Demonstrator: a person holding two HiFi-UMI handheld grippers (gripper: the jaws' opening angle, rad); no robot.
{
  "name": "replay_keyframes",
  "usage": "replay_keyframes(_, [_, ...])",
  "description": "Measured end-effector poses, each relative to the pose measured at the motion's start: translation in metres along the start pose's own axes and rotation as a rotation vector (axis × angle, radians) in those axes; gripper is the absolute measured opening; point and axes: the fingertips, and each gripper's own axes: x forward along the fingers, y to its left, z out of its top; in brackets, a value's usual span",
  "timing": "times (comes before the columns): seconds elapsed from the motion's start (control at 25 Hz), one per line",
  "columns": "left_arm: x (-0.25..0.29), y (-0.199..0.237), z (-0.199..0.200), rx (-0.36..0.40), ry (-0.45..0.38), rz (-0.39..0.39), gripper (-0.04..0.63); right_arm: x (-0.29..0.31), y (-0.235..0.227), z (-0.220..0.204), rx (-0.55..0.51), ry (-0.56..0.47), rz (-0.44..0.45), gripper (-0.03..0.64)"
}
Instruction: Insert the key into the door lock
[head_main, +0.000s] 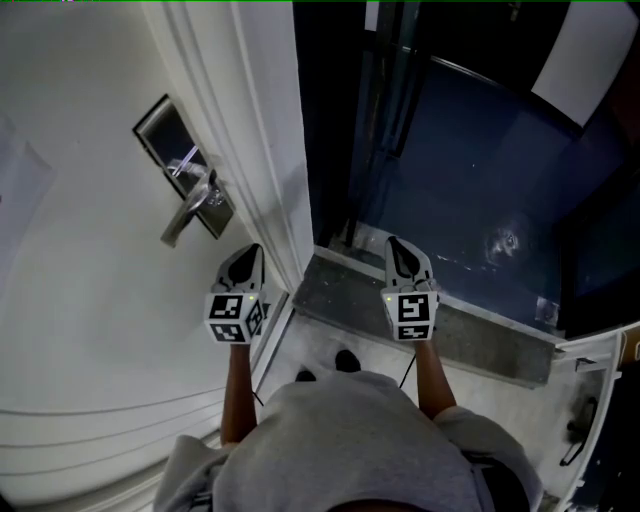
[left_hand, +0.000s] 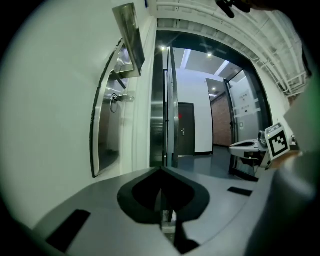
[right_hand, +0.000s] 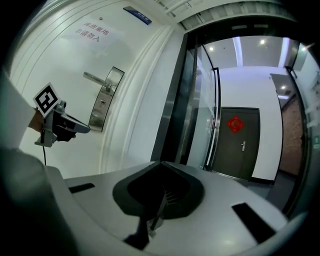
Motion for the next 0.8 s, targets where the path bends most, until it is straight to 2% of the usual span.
replay_keyframes(0.8, [-0.0004,-0.0083,-0.0063,-0.015,0.005,-0.002,0.017,0.0009,0.0040,-0.0004,0.067,0.002,0.019,0.021])
